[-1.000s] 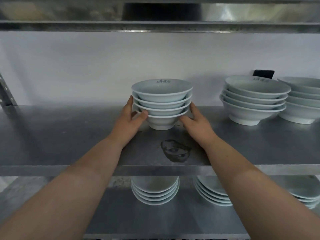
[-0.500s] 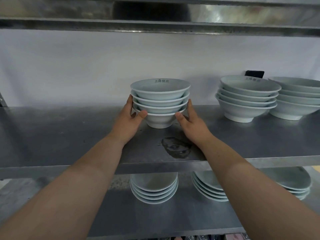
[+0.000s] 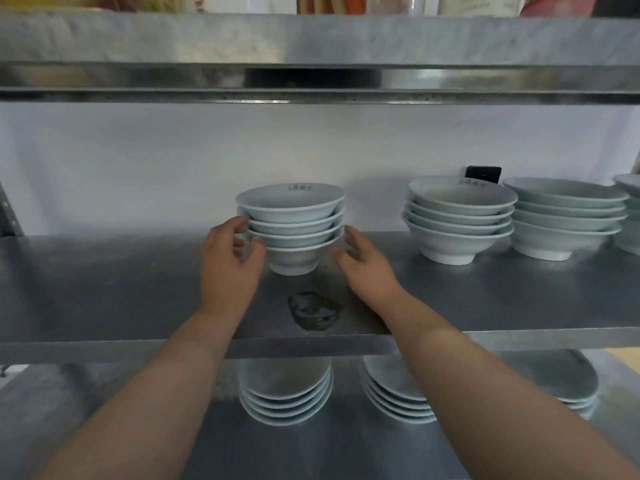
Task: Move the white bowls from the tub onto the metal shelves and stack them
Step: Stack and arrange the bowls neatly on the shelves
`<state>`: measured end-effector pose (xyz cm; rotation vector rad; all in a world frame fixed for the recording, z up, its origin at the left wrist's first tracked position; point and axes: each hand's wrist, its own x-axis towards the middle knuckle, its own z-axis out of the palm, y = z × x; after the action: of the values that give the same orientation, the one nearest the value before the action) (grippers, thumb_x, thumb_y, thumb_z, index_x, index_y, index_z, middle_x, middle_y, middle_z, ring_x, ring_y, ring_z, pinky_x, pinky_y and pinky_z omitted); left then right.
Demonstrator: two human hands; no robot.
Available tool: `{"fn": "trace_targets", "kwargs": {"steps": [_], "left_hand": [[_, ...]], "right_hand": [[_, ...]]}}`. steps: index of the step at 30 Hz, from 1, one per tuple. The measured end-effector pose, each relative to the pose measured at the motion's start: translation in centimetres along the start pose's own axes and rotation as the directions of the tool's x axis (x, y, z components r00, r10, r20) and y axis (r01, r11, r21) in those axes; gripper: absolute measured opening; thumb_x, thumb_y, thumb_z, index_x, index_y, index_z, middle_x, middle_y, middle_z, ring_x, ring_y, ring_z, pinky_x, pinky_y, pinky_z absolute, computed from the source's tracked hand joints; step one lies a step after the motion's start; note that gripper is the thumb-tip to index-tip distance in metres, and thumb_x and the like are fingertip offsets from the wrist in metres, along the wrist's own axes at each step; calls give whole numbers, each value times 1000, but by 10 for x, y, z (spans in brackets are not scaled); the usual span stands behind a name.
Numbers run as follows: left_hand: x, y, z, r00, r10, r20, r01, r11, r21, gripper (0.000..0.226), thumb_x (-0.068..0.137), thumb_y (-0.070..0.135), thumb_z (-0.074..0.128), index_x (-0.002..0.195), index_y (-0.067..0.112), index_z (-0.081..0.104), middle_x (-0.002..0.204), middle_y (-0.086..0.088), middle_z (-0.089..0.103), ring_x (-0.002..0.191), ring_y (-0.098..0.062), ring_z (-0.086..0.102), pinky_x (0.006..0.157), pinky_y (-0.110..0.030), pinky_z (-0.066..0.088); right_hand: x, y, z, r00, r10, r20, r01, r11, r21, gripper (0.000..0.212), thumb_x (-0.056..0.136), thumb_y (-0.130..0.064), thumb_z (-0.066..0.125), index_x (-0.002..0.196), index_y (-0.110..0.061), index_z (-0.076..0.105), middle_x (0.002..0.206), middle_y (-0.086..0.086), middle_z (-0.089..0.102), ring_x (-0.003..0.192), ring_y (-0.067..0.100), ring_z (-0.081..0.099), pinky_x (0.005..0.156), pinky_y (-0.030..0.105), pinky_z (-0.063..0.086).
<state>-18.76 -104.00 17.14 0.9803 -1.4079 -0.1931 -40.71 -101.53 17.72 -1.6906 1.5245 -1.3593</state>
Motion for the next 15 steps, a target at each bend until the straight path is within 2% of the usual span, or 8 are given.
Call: {"fn": "trace_targets", "kwargs": {"steps": [2, 5, 9, 11, 13, 15], "left_hand": [[-16, 25, 21, 999, 47, 13, -46, 996, -83, 33, 88, 19, 56, 120, 20, 62, 112, 3, 61, 92, -11, 60, 79, -23, 51], [-31, 68, 71, 996, 82, 31, -76, 985, -152, 30, 86, 20, 54, 115, 21, 66, 106, 3, 67, 92, -6, 63, 79, -16, 48], [-41, 118, 155, 983, 48, 175, -8, 975, -223, 34, 83, 19, 56, 116, 22, 65, 103, 6, 67, 87, -1, 61, 77, -9, 45], [-41, 136, 196, 969, -23, 246, 81, 970, -228, 32, 88, 14, 59, 119, 21, 63, 103, 6, 66, 84, 0, 60, 77, -7, 44], [-39, 142, 232, 946, -155, 286, 224, 947, -230, 24, 92, 17, 59, 113, 29, 64, 99, 10, 64, 84, -8, 61, 82, -20, 50], [-41, 142, 258, 927, -261, 268, 331, 906, -263, 15, 91, 29, 58, 91, 43, 65, 90, 16, 64, 87, -14, 61, 88, -37, 52]], "right_hand": [[-7, 8, -29, 997, -55, -63, 57, 998, 35, 52, 93, -22, 59, 143, -23, 44, 142, -2, 51, 128, 12, 50, 104, 25, 39], [-11, 22, -91, 968, -162, -192, 174, 984, 44, 46, 90, -8, 57, 134, -20, 53, 131, -1, 60, 122, 10, 55, 104, 29, 44], [-3, 45, -182, 915, -212, -343, 206, 977, -53, 40, 89, -10, 57, 128, -22, 57, 125, -6, 61, 116, 5, 56, 96, 20, 45], [7, 63, -217, 895, -180, -407, 162, 984, -78, 38, 88, -12, 56, 125, -21, 58, 124, -3, 59, 114, 9, 55, 93, 23, 45], [18, 82, -240, 898, -135, -419, 94, 988, -119, 36, 88, -15, 57, 124, -18, 55, 124, 3, 55, 114, 16, 53, 90, 24, 39], [28, 98, -250, 919, -83, -385, 19, 985, -169, 41, 87, -17, 59, 127, -12, 52, 124, 10, 51, 114, 24, 50, 92, 24, 35]]}}
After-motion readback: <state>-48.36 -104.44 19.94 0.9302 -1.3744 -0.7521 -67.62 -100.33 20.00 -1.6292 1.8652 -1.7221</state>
